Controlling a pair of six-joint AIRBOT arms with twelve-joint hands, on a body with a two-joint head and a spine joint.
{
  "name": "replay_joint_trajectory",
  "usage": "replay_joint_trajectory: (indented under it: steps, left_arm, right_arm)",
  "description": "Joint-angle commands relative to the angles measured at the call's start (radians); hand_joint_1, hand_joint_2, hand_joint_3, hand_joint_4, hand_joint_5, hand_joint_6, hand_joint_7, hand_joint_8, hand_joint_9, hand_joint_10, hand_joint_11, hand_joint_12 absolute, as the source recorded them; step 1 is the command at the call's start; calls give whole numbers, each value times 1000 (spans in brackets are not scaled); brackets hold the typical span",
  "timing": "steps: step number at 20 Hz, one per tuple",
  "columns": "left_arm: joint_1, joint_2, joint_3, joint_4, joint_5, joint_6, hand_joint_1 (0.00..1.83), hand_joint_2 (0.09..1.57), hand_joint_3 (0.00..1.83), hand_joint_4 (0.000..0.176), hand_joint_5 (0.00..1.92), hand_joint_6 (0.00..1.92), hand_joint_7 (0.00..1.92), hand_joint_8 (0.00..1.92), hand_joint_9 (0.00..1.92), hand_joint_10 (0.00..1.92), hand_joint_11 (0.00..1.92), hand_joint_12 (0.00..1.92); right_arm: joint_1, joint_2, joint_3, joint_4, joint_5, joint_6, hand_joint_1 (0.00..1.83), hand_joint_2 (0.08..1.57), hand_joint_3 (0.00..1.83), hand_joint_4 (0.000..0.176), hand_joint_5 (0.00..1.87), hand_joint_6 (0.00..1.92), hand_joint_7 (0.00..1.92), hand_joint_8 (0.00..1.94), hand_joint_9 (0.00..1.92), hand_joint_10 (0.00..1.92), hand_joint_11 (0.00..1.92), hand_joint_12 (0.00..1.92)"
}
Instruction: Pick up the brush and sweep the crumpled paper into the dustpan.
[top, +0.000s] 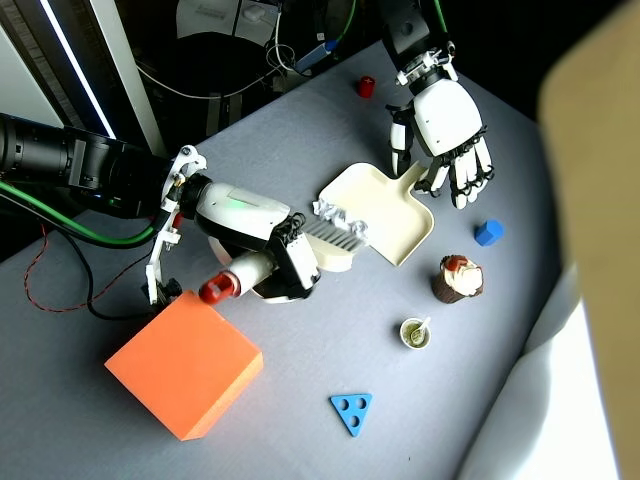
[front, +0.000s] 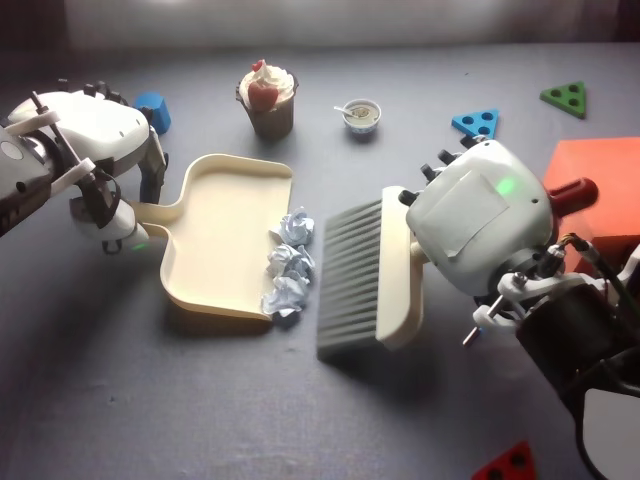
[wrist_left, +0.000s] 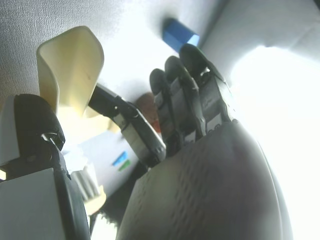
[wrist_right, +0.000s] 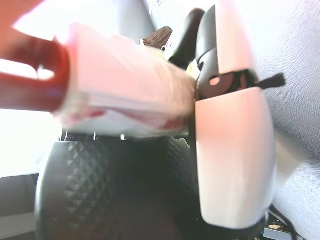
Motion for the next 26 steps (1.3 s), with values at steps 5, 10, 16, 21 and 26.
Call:
replay_joint_trajectory:
  steps: [5,10,16,21,26]
  left_arm:
    - [-12,5,1,32,-78,-2,1076,1094,0,60,1030,898,442,2,360,2,63,765]
    - [-14,5,1,33,-78,-2,1061,1094,1,100,1026,902,414,2,333,1,40,759]
    - [-14,6,0,36,-75,-2,1067,1083,0,102,1052,862,448,4,376,5,79,775]
    - [-14,6,1,36,-75,-2,1080,1080,0,75,1058,851,440,1,354,0,68,759]
    - [-8,6,-2,37,-70,-2,1087,1072,0,68,1078,817,444,0,366,2,103,757]
  right_arm:
    - [6,36,-8,-101,-103,-10,980,1241,20,0,985,1913,1322,1941,1466,1921,1574,1921]
    - [39,85,-52,-96,-67,-17,970,1303,0,0,927,1921,1284,1941,1418,1921,1585,1921]
    - [160,158,-107,-27,127,-118,1204,1311,0,0,795,1921,1227,1941,1388,1921,1550,1921]
    - [256,150,-112,146,217,-472,1384,1263,0,100,854,1921,1170,1941,1323,1921,1489,1921]
    - [325,133,-130,263,247,-673,1424,1257,3,167,929,1921,1181,1941,1334,1921,1481,1921]
